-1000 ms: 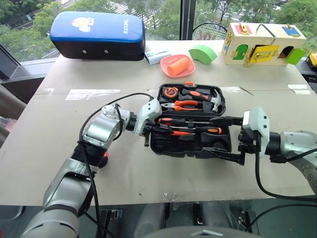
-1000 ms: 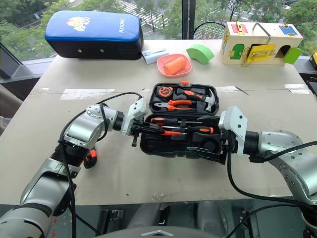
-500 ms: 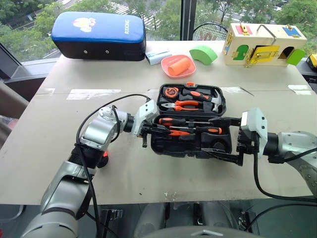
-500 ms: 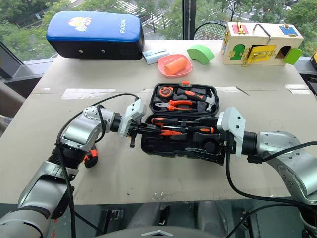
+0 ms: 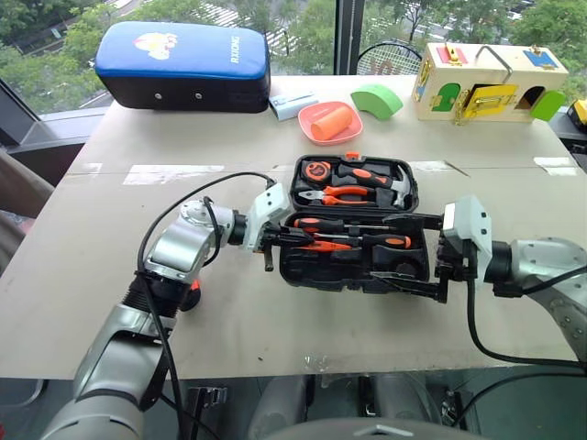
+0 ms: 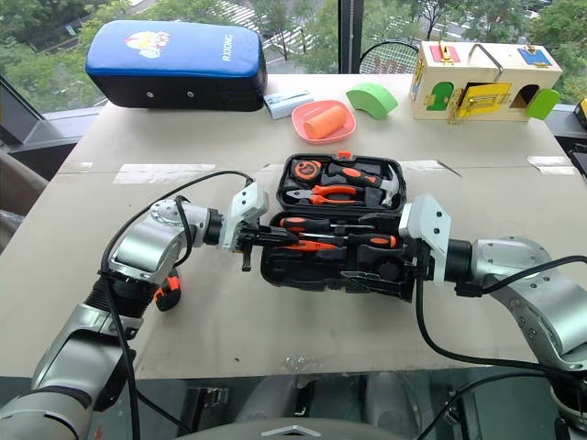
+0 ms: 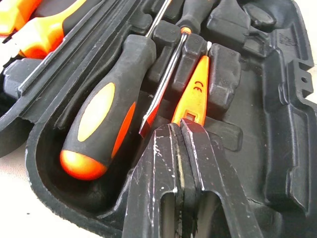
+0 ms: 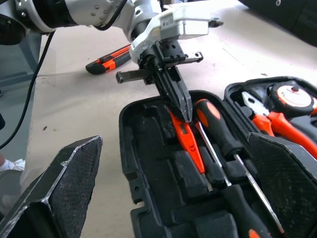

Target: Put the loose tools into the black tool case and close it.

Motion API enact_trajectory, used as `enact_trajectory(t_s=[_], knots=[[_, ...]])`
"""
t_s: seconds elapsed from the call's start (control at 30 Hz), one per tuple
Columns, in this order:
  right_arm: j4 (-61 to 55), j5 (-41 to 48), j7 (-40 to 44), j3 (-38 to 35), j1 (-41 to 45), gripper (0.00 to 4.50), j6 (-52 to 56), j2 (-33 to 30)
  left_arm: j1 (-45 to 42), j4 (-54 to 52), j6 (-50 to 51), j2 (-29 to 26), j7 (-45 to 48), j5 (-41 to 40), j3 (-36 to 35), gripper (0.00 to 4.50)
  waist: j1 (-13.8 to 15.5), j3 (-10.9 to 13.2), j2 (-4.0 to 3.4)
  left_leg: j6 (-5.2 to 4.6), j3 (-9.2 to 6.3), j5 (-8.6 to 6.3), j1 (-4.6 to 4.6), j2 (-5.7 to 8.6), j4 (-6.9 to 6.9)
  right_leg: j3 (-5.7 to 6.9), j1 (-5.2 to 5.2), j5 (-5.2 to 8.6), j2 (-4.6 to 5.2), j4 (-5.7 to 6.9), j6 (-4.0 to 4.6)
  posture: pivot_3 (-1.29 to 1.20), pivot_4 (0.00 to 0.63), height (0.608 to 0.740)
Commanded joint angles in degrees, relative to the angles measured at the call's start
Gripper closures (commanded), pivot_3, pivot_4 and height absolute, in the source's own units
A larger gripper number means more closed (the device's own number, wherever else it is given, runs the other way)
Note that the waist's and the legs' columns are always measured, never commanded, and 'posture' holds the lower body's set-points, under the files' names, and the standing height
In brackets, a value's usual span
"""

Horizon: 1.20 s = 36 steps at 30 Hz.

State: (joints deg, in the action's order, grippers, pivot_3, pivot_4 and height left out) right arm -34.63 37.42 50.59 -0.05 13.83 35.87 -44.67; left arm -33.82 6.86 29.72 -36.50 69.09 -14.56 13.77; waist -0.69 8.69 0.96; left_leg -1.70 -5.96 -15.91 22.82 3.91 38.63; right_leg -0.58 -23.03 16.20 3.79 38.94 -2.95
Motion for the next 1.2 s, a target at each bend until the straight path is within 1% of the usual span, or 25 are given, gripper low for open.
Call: enact_trajectory(t_s=[0.03, 0.13, 0.3, 0.33, 0.37, 0.4, 0.47, 0.5, 0.53, 0.57, 0.6, 0.7, 0.73, 0.77, 0.83, 0.9, 0.97, 1.03, 1.1, 1.2], knots=[[0.6, -0.1, 1.6, 0.7, 2.0, 0.0, -1.6, 0.5, 3.2, -3.6, 1.9, -1.2, -0.7, 0.1, 0.0, 4.48, 0.0, 0.0, 0.0, 0.0, 0.0, 0.0, 0.0, 0.0, 0.0, -0.01, -0.01, 0.0, 0.0, 0.0, 0.0, 0.0, 0.15, 0.735], [2.3, -0.4, 2.8, 1.8, 3.9, 0.0, -2.1, 1.1, 5.6, -6.2, 2.3, -2.0, -1.9, 0.4, -0.5, 4.48, -0.1, 0.0, -0.02, 0.0, 0.0, 0.0, -0.02, 0.0, -0.07, -0.03, -0.01, 0.0, 0.0, -0.03, 0.0, 0.0, 0.15, 0.735], [3.7, -0.7, 4.3, 2.7, 6.2, 0.0, -2.9, 2.2, 6.9, -8.3, 2.4, -2.4, -4.3, 0.0, -3.1, 4.48, 0.1, 0.0, -0.02, 0.0, 0.0, 0.0, -0.04, 0.0, -0.06, -0.03, -0.01, 0.0, 0.01, -0.01, 0.0, 0.0, 0.15, 0.735], [3.8, -0.6, 4.5, 2.8, 6.9, 0.0, -2.9, 2.5, 7.6, -9.9, 2.7, -2.6, -5.0, -1.3, -5.2, 4.48, 0.1, 0.0, -0.02, 0.01, 0.0, 0.0, -0.04, 0.0, -0.06, -0.04, -0.01, 0.0, 0.02, -0.01, 0.0, 0.0, 0.15, 0.735], [4.1, -0.3, 5.0, 2.8, 8.0, 0.0, -3.0, 2.8, 8.6, -13.0, 4.9, -3.0, -6.2, -4.0, -8.9, 4.48, 0.0, 0.0, -0.02, 0.0, 0.0, 0.0, -0.04, 0.0, -0.06, -0.03, -0.01, 0.0, 0.02, -0.02, 0.0, 0.0, 0.15, 0.735], [4.4, 0.2, 5.4, 2.8, 9.1, 0.0, -2.9, 3.1, 9.9, -16.4, 8.3, -3.4, -7.5, -7.3, -13.1, 4.17, 0.0, 0.0, -0.02, 0.0, 0.0, 0.0, -0.04, 0.0, -0.07, -0.04, -0.01, 0.0, 0.02, -0.02, 0.01, 0.0, 0.15, 0.735], [5.4, 1.5, 7.1, 2.9, 11.9, 0.0, -3.0, 3.9, 16.0, -26.1, 16.4, -4.2, -11.5, -13.8, -24.8, 3.58, -0.3, 0.0, 0.01, 0.01, 0.01, 0.0, 0.02, -0.03, -0.11, -0.15, -0.12, -0.01, -0.02, 0.0, 0.01, 0.0, 0.15, 0.735], [5.9, 2.1, 8.0, 3.1, 12.8, 0.0, -3.1, 4.3, 19.2, -29.8, 19.1, -4.2, -13.3, -15.6, -29.4, 3.1, -0.4, 0.0, 0.01, 0.01, 0.0, 0.0, 0.02, -0.03, -0.13, -0.14, -0.12, 0.0, -0.03, 0.0, 0.01, 0.0, 0.15, 0.735], [6.5, 2.6, 9.2, 3.4, 13.8, 0.0, -3.5, 4.7, 22.9, -33.6, 21.6, -3.8, -15.2, -16.7, -34.1, 2.9, -0.9, 0.0, -0.01, 0.02, -0.01, 0.0, 0.03, -0.05, -0.17, -0.14, -0.16, 0.0, -0.06, -0.03, 0.01, 0.0, 0.15, 0.735], [7.1, 3.0, 10.3, 3.7, 14.6, 0.0, -3.7, 5.1, 26.4, -37.0, 24.1, -3.2, -17.1, -18.0, -38.4, 2.53, -1.5, 0.0, 0.0, 0.02, -0.01, 0.0, 0.02, -0.05, -0.23, -0.26, -0.2, 0.0, -0.06, -0.05, 0.01, 0.0, 0.15, 0.735], [7.9, 3.3, 11.7, 4.2, 15.5, 0.0, -4.0, 5.5, 30.7, -40.9, 26.5, -2.2, -19.1, -19.7, -43.2, 2.08, -1.5, 0.0, -0.03, 0.03, -0.01, -0.01, 0.01, -0.06, -0.32, -0.29, -0.22, 0.0, -0.08, -0.15, 0.02, 0.0, 0.15, 0.735], [11.2, 3.8, 16.2, 5.9, 18.6, 0.0, -4.9, 7.1, 43.3, -50.3, 31.4, 2.7, -24.9, -22.4, -56.7, 0.95, -1.5, 0.0, -0.02, 0.03, -0.01, -0.01, -0.04, -0.05, -0.35, -0.39, -0.21, 0.0, -0.08, -0.18, 0.02, 0.0, 0.15, 0.735], [12.4, 3.4, 17.4, 6.5, 19.4, 0.0, -5.4, 7.6, 46.6, -52.5, 32.0, 4.7, -26.6, -23.1, -60.2, 0.41, -1.4, 0.0, 0.0, 0.02, -0.01, -0.02, -0.12, -0.02, -0.31, -0.39, -0.12, 0.0, -0.05, -0.16, 0.02, 0.0, 0.15, 0.735], [13.6, 3.1, 18.6, 7.0, 20.0, 0.0, -6.0, 8.0, 49.5, -54.4, 32.6, 6.7, -28.2, -24.0, -63.4, 0.03, -1.2, 0.0, 0.0, 0.01, -0.05, -0.03, -0.11, -0.04, -0.33, -0.34, -0.13, 0.0, -0.07, -0.2, 0.02, 0.0, 0.15, 0.735], [15.8, 2.3, 20.7, 7.9, 21.0, 0.0, -7.3, 8.9, 55.0, -57.6, 32.8, 10.9, -31.5, -25.6, -68.8, 0.01, -0.3, 0.0, 0.03, 0.02, -0.05, -0.03, -0.14, -0.05, -0.25, -0.33, -0.08, -0.02, -0.07, -0.13, 0.05, 0.0, 0.15, 0.735], [17.7, 1.8, 22.6, 8.5, 21.8, 0.0, -8.2, 9.6, 60.8, -60.2, 31.8, 14.6, -33.3, -27.2, -72.2, 0.01, 0.5, 0.0, 0.05, 0.02, -0.06, -0.03, -0.21, -0.05, -0.22, -0.29, -0.04, -0.05, -0.06, -0.14, 0.09, 0.0, 0.15, 0.735], [19.3, 1.2, 24.1, 9.1, 22.3, 0.0, -9.2, 10.3, 66.0, -62.1, 30.7, 17.6, -34.8, -28.4, -73.9, 0.01, 1.2, 0.0, 0.05, 0.02, -0.07, -0.03, -0.22, -0.04, -0.21, -0.26, -0.01, -0.07, -0.05, -0.16, 0.13, 0.0, 0.15, 0.735], [20.5, 0.7, 25.4, 9.6, 22.5, 0.0, -9.9, 10.8, 69.1, -63.5, 30.1, 19.8, -37.1, -29.5, -74.1, 0.01, 1.6, 0.0, 0.05, 0.02, -0.06, -0.03, -0.24, -0.04, -0.21, -0.28, 0.01, -0.08, -0.04, -0.19, 0.15, 0.0, 0.15, 0.735], [21.0, 0.2, 26.1, 9.8, 22.4, 0.0, -10.4, 11.1, 69.5, -64.0, 30.3, 20.2, -40.1, -31.0, -73.1, 0.01, 1.7, 0.0, 0.05, 0.02, -0.08, -0.03, -0.25, -0.04, -0.22, -0.25, 0.01, -0.08, -0.05, -0.19, 0.16, 0.0, 0.15, 0.735], [20.9, -0.4, 26.4, 9.8, 22.0, 0.0, -10.8, 11.0, 65.5, -63.1, 34.5, 18.9, -47.7, -32.0, -70.5, 0.01, 1.6, 0.0, 0.0, 0.03, -0.1, -0.03, -0.25, -0.05, -0.24, -0.23, 0.01, -0.08, -0.05, -0.18, 0.17, 0.0, 0.15, 0.735]])
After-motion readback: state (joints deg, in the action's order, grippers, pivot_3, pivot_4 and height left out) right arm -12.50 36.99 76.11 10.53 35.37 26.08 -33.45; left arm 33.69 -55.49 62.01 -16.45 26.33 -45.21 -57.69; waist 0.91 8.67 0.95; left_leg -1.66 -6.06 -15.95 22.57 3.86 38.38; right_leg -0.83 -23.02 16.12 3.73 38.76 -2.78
